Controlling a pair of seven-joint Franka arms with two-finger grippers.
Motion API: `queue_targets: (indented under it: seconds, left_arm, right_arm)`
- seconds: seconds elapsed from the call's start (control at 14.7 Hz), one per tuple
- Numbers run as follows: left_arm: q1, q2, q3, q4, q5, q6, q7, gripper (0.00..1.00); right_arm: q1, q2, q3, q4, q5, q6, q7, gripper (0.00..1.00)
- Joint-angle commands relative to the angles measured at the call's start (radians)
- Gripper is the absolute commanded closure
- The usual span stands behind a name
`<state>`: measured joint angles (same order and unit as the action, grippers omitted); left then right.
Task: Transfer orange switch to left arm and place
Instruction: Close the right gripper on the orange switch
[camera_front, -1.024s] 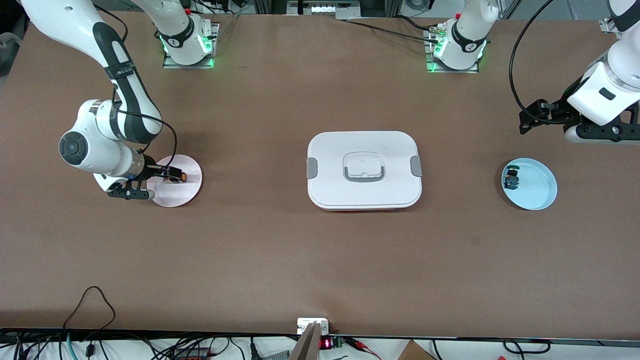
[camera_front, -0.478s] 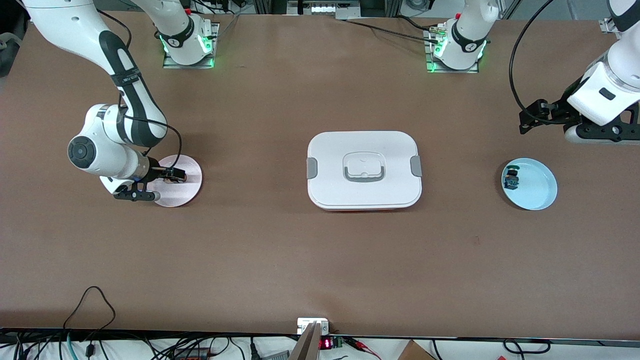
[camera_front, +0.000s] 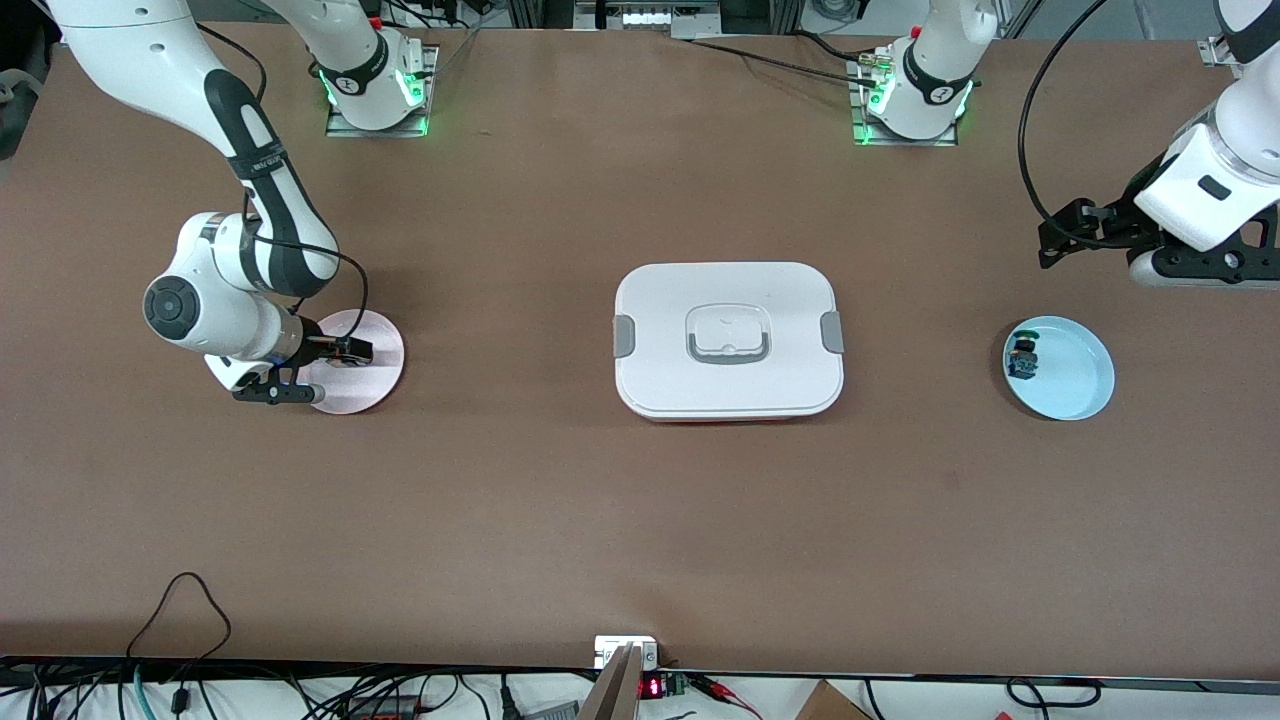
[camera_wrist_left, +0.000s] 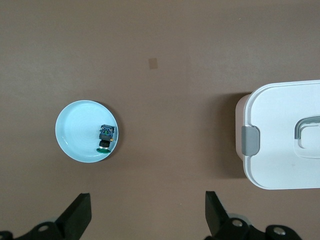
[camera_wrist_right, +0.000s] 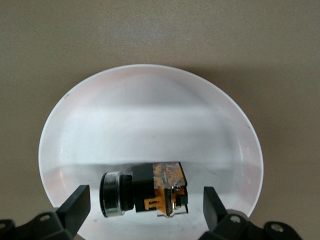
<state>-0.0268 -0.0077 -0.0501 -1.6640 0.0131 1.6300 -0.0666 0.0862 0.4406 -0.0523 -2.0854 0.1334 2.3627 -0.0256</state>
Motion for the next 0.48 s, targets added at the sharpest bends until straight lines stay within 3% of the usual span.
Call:
queue_targets:
  seconds: [0.0, 0.41]
  left_arm:
    - [-0.001, -0.014, -0.001, 0.000, -0.013, -0.004, -0.012, 0.00]
    - [-0.001, -0.014, -0.001, 0.000, -0.013, -0.004, -0.012, 0.00]
  right_arm:
    - [0.001, 0.004, 0.002, -0.009, -0.012, 0.021, -0.013, 0.00]
    - [0.018, 0.023, 0.002, -0.010, -0.014, 0.036, -0.040, 0.00]
